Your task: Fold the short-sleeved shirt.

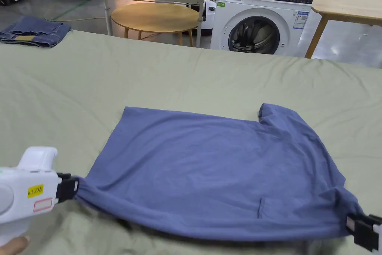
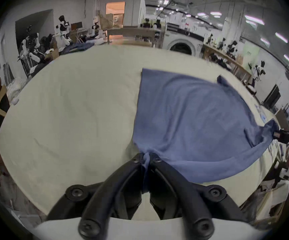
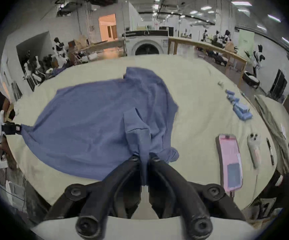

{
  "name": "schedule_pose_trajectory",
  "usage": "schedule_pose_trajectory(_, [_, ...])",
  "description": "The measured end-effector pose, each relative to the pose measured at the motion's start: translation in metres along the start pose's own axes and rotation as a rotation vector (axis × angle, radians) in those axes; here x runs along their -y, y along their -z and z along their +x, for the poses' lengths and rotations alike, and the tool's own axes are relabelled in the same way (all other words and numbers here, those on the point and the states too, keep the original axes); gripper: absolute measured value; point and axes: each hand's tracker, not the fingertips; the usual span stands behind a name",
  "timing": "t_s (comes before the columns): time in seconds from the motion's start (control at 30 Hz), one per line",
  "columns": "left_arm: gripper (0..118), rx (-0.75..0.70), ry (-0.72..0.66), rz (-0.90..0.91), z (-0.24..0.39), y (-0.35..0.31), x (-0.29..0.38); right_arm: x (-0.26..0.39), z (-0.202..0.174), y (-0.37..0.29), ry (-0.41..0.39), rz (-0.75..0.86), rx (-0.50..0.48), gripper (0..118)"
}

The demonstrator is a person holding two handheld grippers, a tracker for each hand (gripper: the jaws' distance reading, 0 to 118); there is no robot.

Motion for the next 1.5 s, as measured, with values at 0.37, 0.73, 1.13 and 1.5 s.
schedule_pose_trajectory(0.37, [0,0.010,0.008,0.033,0.004,0.068,-0.105,-0.095,0.016,0.093,0.077,-0.009,0.048,4])
schedule_pose_trajectory(0.73, [0,-0.039,0.053,-0.104,0.006,0.140,-0.110,-0.085,0.013,0.167,0.068,-0.097,0.075,6])
schedule_pose_trajectory(1.13, [39,0.010,0.053,0.202,0.029,0.068,-0.100,-0.084,-0.038,0.088,0.022,0.292,0.097,57])
schedule_pose_trajectory(1.5, [0,-0.036,0.116,0.533,0.078,-0.005,-0.046,-0.050,-0.111,0.022,0.031,0.553,0.063,0])
